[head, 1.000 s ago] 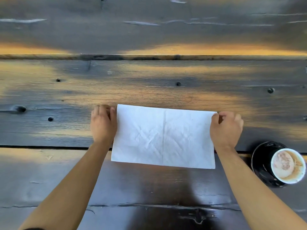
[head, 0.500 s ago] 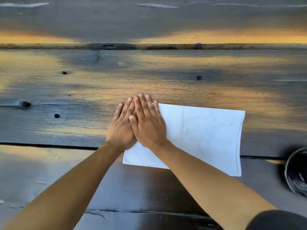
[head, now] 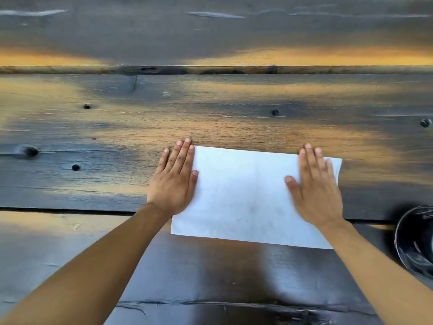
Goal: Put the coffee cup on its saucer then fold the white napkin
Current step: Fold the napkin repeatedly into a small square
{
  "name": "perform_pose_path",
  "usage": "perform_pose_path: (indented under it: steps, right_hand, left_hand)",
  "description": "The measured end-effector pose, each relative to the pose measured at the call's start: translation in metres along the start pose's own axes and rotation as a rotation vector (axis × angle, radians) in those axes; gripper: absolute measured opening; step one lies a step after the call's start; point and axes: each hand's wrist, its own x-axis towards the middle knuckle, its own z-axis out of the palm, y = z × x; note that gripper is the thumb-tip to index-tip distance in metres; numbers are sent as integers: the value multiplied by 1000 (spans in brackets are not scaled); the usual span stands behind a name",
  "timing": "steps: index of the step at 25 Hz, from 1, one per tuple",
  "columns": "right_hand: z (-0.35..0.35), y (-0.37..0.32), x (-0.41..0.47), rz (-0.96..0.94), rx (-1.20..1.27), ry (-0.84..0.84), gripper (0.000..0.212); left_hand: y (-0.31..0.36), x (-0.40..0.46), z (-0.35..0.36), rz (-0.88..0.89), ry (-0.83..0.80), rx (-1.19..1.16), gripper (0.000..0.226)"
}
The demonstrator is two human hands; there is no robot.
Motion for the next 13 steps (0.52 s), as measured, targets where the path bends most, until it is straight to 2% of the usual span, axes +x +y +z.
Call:
perform_pose_path:
  steps: [4, 8, 11, 13]
  right_hand:
    - [-6, 22, -7, 114, 63, 4, 72]
    - [-22, -45, 5, 209, 115, 117, 67]
    - [-25, -145, 28, 31, 301, 109, 62]
    - [-15, -201, 41, -106, 337, 52, 60]
  left_hand:
    - [1, 0, -1, -7, -1, -12, 63]
    - [2, -1, -2, -9, 6, -15, 62]
    - [1, 0, -2, -9, 3, -20, 62]
    - [1, 0, -2, -8, 3, -23, 61]
